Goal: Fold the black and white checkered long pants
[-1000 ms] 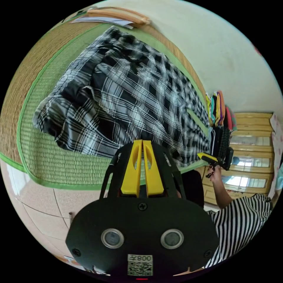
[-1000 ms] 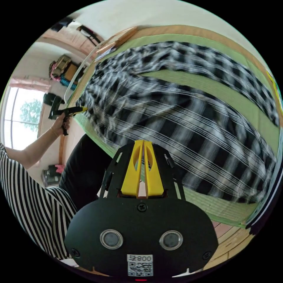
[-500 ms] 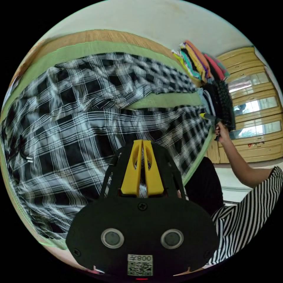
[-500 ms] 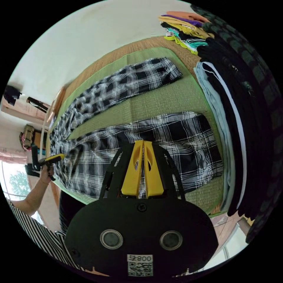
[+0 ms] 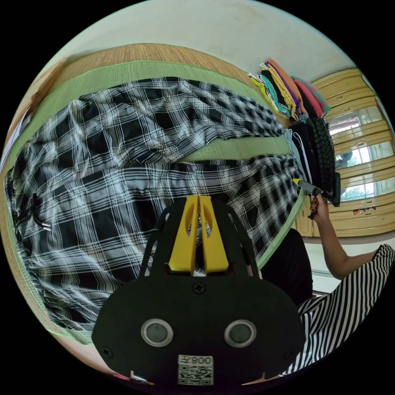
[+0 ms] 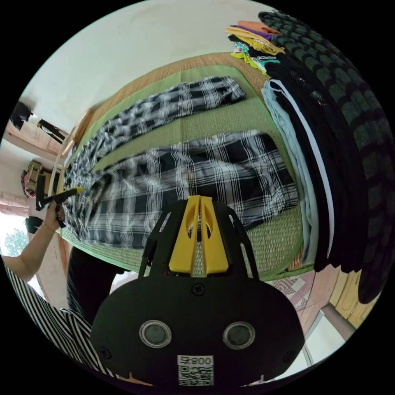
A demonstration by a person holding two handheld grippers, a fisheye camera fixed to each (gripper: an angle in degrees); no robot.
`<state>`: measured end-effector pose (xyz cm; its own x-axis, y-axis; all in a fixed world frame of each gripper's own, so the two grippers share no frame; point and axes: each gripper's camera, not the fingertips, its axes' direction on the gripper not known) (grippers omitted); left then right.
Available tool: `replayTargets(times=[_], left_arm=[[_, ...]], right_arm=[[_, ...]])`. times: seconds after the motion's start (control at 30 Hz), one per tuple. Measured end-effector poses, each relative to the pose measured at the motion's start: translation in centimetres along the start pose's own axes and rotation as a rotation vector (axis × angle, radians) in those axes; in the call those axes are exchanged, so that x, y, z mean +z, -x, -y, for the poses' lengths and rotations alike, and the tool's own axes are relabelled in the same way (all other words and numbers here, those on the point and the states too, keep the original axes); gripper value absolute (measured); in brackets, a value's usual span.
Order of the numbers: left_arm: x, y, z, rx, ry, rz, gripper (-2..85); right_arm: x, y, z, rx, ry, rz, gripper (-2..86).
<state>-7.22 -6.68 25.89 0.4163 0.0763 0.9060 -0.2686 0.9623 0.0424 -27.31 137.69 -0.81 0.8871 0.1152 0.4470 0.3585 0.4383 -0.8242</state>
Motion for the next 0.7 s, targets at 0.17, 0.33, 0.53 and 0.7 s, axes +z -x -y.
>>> replayTargets(times=[0.17, 0.33, 0.53, 0.7], left_arm=[[-3.2, -0.3, 3.0, -0.015, -0.082, 0.031, 0.1], [-4.2, 0.6, 6.6, -0.077, -0.081, 0.066, 0.1], [-5.3, 0.0, 5.8, -0.056, -0.052, 0.034, 0.1], [-6.6, -0.3, 5.3, -0.02, -0.047, 0.049, 0.1]], right_arm=[[-0.8, -0.2, 1.3, -0.035, -0.083, 0.045, 0.0], [-0.1, 1.5, 7.5, -0.123, -0.115, 0.046, 0.0], [2.8, 1.8, 16.0, -0.121, -0.1, 0.008, 0.1], [5.6, 0.7, 20.1, -0.066, -0.059, -0.07, 0.1]])
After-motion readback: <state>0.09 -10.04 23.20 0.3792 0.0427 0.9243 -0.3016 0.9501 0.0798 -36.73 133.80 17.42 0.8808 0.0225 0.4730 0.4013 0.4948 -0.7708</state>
